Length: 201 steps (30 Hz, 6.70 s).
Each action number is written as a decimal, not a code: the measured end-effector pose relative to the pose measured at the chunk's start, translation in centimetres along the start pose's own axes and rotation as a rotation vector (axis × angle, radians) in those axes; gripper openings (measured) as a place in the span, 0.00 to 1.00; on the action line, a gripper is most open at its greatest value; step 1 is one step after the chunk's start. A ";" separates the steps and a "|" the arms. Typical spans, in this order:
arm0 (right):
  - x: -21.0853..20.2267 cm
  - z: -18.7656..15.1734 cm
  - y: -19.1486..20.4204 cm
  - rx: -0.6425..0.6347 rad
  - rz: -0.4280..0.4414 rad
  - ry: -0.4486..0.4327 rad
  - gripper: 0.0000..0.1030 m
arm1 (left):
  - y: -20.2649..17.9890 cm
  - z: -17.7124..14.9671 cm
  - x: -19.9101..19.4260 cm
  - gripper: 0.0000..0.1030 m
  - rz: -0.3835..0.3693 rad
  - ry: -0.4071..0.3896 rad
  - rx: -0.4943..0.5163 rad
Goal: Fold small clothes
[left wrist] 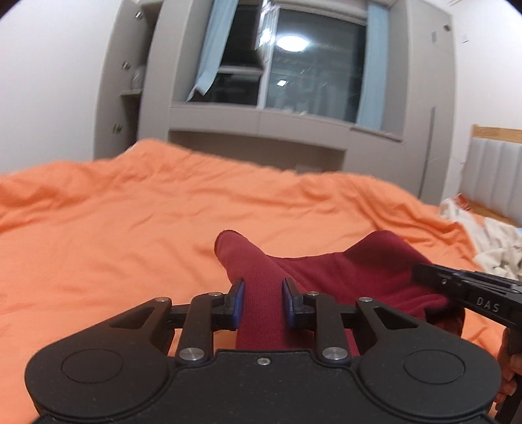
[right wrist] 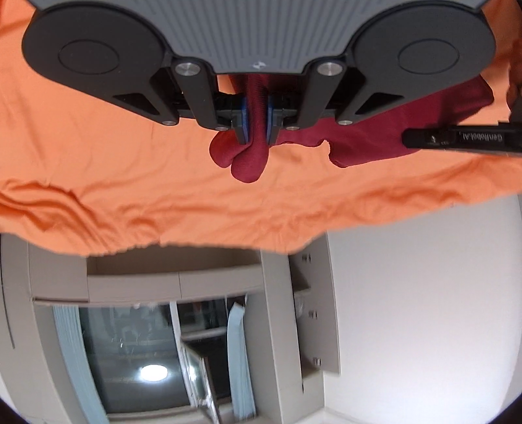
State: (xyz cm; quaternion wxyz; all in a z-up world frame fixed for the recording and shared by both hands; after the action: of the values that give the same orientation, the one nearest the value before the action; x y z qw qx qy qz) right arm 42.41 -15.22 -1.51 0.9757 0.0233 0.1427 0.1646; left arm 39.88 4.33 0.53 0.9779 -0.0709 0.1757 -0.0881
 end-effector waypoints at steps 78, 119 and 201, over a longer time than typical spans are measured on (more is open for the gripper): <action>-25.7 -8.2 0.9 0.021 -0.248 -0.159 1.00 | -2.8 -11.9 -17.9 0.99 0.014 -0.019 0.011; -25.9 -9.4 0.5 0.024 -0.271 -0.120 1.00 | -3.7 -13.0 -18.7 0.99 0.026 -0.025 0.021; -25.8 -9.5 0.9 0.018 -0.268 -0.109 1.00 | -3.5 -13.0 -18.7 0.99 0.035 -0.020 0.020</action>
State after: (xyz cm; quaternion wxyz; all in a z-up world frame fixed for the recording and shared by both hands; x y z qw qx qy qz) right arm 16.06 -22.85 -3.57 0.9950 0.0215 0.0926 0.0301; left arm 17.48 3.18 -4.78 0.9817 -0.0586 0.1664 -0.0721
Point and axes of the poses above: each gripper's, at about its wrist camera, not at the fingertips, and x roughly the way its jaws point, y to its left, z to its top, the point moved 8 cm from there along x, roughly the way its jaws point, and after that the axes turned 9 degrees about -z, right-handed, at the moved point
